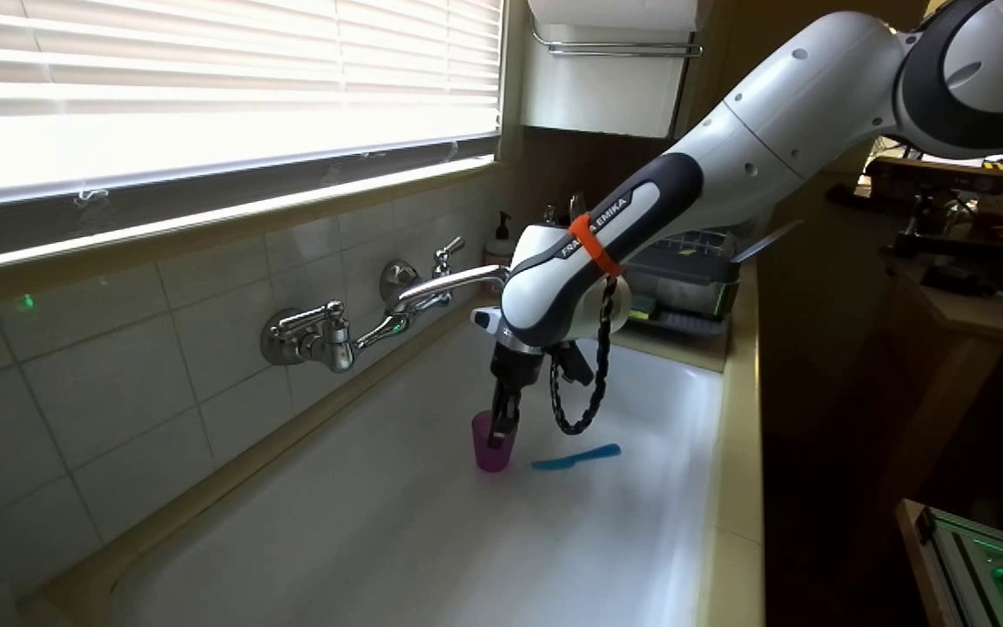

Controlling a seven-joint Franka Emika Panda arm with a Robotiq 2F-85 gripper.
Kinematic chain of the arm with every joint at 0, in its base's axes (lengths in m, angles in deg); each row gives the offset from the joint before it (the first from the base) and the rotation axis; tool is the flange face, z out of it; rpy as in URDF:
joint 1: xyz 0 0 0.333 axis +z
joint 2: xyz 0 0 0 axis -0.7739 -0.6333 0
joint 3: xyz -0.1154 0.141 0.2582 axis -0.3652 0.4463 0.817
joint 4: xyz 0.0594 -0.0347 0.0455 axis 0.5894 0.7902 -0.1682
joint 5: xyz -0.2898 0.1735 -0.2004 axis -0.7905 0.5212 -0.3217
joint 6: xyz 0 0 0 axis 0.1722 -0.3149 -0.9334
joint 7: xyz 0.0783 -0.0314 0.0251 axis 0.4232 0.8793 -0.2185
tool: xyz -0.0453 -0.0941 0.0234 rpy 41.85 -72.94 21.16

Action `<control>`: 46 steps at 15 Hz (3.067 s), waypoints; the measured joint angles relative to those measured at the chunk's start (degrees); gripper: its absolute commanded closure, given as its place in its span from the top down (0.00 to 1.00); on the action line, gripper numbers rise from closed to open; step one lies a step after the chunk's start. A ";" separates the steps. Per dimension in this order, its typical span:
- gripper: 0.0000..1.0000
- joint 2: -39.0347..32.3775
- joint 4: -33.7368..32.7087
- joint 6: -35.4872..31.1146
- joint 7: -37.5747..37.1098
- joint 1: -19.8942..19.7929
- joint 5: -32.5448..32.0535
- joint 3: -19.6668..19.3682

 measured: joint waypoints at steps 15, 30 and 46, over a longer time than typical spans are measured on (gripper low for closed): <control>0.74 0.22 3.78 0.01 -0.37 -1.45 2.85 1.99; 1.00 5.52 8.22 -0.08 -1.77 -1.56 2.92 1.97; 1.00 19.27 18.94 -0.72 -4.06 -0.67 3.00 0.34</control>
